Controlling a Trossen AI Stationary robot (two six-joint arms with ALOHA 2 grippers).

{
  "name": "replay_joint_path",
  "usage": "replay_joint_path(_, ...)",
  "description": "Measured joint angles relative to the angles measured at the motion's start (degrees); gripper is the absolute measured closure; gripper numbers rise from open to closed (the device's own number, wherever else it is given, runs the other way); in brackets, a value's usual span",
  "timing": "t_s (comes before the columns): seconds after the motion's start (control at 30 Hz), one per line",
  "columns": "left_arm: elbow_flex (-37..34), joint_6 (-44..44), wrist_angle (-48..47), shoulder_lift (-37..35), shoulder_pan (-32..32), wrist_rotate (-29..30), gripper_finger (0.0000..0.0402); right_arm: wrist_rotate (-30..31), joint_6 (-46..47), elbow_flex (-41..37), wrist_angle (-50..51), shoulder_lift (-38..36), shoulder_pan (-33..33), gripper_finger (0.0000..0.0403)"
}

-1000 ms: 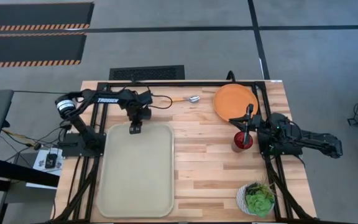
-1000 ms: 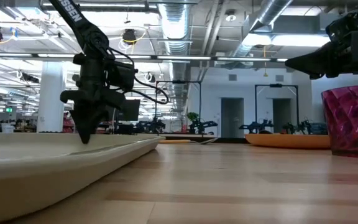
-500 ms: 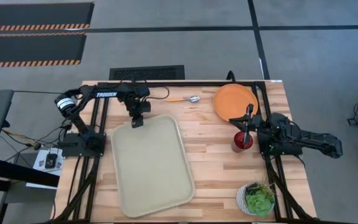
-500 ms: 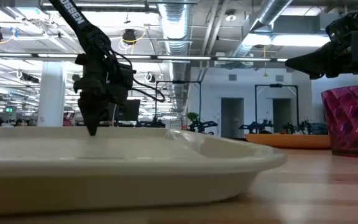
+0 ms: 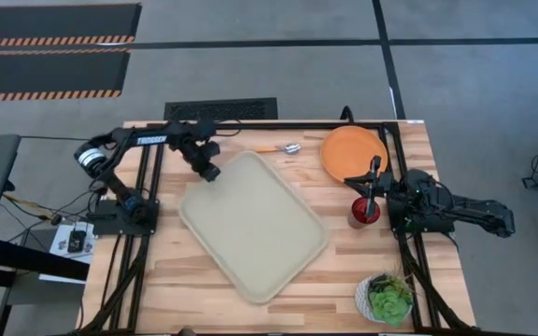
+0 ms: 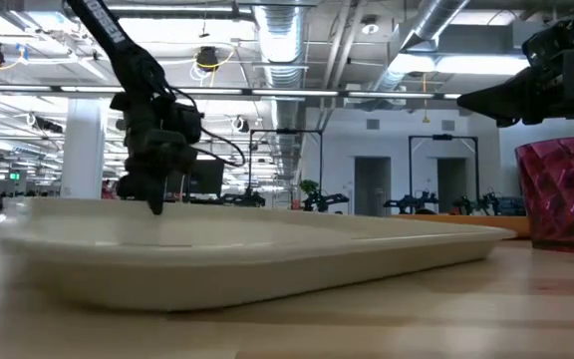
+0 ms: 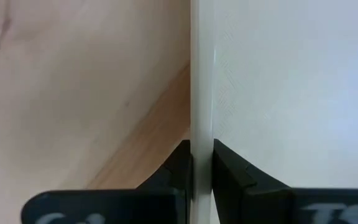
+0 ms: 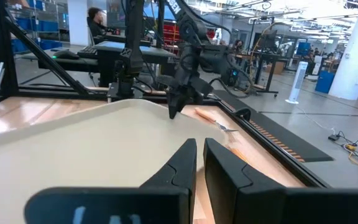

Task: Pick and place plate/cup/fork/spoon on tray
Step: Move the gray serving tray to the center of the table

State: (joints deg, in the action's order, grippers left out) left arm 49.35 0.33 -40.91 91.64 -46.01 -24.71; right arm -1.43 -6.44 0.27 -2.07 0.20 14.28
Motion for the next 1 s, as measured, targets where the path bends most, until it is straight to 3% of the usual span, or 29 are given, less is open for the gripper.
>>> replay_joint_path(0.1, -4.30, -9.23, 2.73, -6.35, 0.44, 1.15, 0.0381, 0.00, -0.01, 0.00, 0.00, 0.01, 0.00, 0.0347)
replay_joint_path(0.33, -11.66, -32.00, 1.62, -26.92, 4.40, 10.81, 0.0381, 0.00, 0.00, 0.00, 0.00, 0.01, 0.00, 0.0347)
replay_joint_path(0.6, -16.42, -56.50, -2.25, -44.94, 17.14, 21.39, 0.0386, 0.00, -0.01, 0.00, -0.01, 0.01, 0.00, 0.0347)
replay_joint_path(0.77, -18.51, -67.55, -1.97, -49.28, 27.53, 29.41, 0.0388, -0.01, -0.02, 0.00, 0.00, 0.01, 0.00, 0.0347)
replay_joint_path(1.0, -19.64, -77.71, -2.41, -47.69, 40.39, 37.68, 0.0388, 0.00, 0.00, 0.00, 0.00, 0.01, 0.00, 0.0347)
